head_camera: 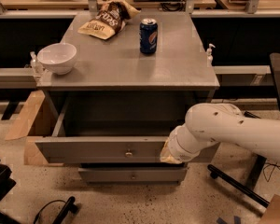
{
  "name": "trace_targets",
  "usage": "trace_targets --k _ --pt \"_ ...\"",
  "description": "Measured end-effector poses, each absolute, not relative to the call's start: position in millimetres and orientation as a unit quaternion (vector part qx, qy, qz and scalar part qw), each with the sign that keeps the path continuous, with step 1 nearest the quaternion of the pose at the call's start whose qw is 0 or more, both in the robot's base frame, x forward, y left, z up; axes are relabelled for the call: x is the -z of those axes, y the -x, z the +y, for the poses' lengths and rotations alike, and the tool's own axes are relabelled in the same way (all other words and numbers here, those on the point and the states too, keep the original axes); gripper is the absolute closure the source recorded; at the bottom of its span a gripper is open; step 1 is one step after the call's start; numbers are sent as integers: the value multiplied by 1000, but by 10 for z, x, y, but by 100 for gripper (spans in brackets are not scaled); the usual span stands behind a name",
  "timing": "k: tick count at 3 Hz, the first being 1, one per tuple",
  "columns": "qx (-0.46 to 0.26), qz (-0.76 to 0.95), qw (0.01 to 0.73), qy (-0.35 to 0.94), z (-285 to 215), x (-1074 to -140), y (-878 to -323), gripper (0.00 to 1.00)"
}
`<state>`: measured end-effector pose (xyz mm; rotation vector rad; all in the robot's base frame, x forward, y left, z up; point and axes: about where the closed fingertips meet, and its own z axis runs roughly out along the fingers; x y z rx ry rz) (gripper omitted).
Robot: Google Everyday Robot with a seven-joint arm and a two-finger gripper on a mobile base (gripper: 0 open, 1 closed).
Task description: Close top drawer
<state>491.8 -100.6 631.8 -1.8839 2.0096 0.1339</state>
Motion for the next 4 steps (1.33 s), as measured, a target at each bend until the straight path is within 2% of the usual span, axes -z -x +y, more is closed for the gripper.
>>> trace_targets --k 3,4 --pt "-36 696 188 692 -978 -6318 -5398 100" --pt "-25 692 185 697 -1006 -6380 -5750 100"
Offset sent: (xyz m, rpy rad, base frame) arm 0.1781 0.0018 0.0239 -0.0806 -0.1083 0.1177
